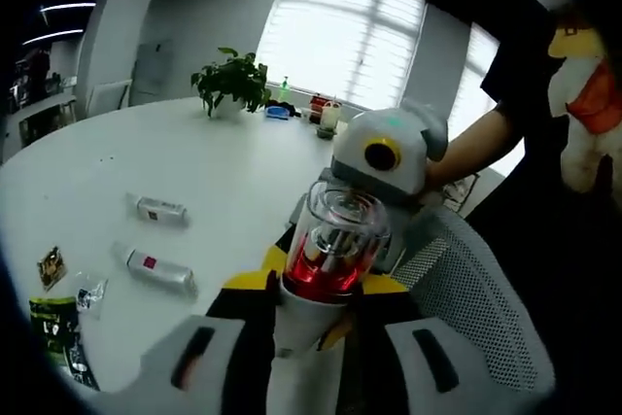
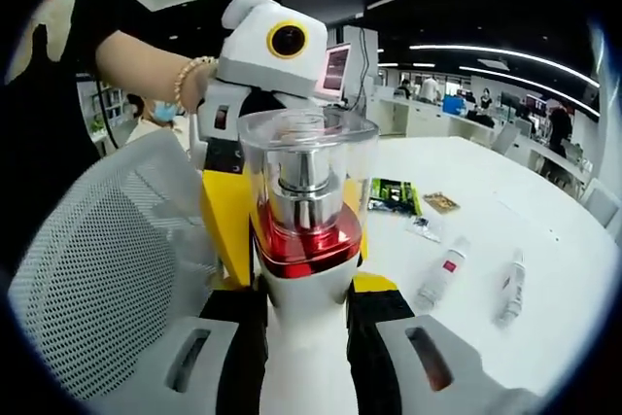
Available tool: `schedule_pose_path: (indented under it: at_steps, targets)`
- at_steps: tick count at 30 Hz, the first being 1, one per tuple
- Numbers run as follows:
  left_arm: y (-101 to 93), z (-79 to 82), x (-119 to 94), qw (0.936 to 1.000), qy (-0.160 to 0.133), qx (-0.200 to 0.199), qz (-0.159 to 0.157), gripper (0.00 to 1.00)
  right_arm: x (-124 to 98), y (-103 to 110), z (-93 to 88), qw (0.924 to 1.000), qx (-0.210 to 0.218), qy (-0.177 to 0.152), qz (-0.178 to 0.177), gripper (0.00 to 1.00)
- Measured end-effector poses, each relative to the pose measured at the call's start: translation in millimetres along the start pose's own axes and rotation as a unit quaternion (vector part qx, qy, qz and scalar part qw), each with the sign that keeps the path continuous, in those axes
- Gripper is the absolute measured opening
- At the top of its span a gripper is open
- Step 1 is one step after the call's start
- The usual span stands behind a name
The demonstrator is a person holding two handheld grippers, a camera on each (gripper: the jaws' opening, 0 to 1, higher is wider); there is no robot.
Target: Arrange the skincare products in the storage area until every visible bottle or jar stands upright without overlapping.
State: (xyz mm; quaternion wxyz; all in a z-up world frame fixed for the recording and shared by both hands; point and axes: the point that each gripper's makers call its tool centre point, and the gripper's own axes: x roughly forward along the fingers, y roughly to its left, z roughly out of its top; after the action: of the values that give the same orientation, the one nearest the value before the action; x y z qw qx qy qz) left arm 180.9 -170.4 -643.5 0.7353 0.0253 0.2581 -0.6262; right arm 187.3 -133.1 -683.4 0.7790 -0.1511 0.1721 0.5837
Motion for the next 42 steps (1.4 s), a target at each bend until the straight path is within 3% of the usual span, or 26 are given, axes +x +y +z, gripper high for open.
schedule_pose_path:
  at_steps: [12, 23, 42]
  targets:
    - [-0.2, -6.7, 13, 0.9999, 0.012, 0.002, -0.009, 0.25, 0, -4, -16.7, 0.9996, -0.003, 0.027, -0.014, 0.3]
    - [6.3, -0.9, 20, 0.9998, -0.001, -0.007, -0.021, 0.26, -5, -16, -20.5, 0.9992, 0.005, 0.025, -0.029, 0.3]
    - [41.7, 27.0, 52, 0.9993, -0.007, 0.002, -0.037, 0.26, -24, -73, -30.7, 0.9982, 0.008, 0.042, -0.041, 0.3]
